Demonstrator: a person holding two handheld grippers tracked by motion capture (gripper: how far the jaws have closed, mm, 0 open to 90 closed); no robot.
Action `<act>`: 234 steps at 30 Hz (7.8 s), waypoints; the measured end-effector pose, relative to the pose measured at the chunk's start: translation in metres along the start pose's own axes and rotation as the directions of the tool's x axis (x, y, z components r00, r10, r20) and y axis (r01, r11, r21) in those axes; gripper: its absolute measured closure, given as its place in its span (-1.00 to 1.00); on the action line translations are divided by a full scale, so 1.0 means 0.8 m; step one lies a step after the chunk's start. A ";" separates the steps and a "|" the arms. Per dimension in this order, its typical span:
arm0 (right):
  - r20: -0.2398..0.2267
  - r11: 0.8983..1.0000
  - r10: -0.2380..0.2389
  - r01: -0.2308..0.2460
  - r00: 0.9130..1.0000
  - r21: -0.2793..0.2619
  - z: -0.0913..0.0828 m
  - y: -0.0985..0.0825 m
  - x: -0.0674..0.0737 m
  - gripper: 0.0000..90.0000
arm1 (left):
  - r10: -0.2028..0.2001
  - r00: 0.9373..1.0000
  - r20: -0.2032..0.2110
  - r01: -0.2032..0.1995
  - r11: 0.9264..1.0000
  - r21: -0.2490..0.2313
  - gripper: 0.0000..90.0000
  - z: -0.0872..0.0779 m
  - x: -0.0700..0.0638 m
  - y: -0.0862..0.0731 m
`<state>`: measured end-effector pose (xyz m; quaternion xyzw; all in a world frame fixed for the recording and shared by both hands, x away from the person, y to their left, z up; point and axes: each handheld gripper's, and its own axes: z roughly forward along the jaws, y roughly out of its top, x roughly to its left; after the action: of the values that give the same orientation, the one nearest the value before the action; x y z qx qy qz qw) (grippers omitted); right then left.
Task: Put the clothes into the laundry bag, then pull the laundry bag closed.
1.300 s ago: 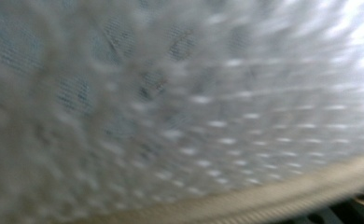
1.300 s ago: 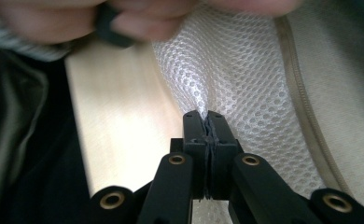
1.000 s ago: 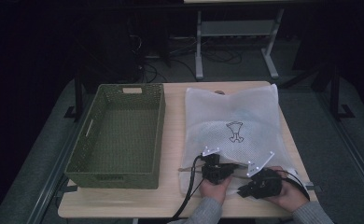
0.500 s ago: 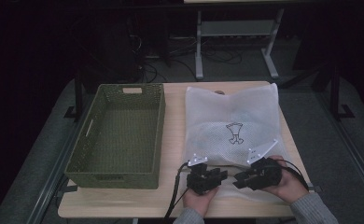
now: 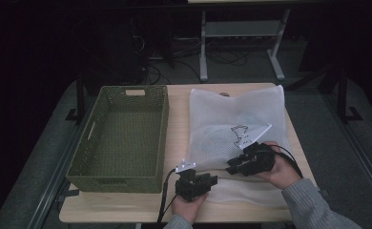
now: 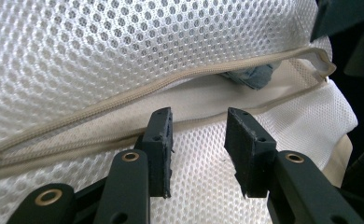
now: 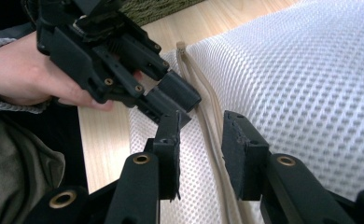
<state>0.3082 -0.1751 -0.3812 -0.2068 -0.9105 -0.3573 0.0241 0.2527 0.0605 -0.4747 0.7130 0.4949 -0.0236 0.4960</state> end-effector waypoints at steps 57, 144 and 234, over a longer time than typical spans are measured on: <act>0.191 0.970 0.124 -0.159 0.974 0.184 0.060 0.013 -0.069 0.82 | 0.068 0.996 -0.051 -0.067 0.998 0.017 0.31 -0.008 0.025 0.000; -0.015 0.973 -0.058 0.060 0.998 0.224 0.080 0.042 -0.006 0.71 | 0.038 0.998 0.054 -0.044 0.993 0.113 0.81 -0.010 0.027 0.012; -0.062 0.974 -0.037 0.050 0.997 0.222 0.081 0.037 -0.011 0.81 | 0.086 0.996 -0.010 -0.086 0.996 0.025 0.87 -0.030 0.021 0.021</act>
<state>0.3343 -0.1159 -0.4120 -0.1725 -0.9481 -0.2590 0.0656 0.2626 0.0894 -0.4602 0.7399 0.4663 -0.0042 0.4849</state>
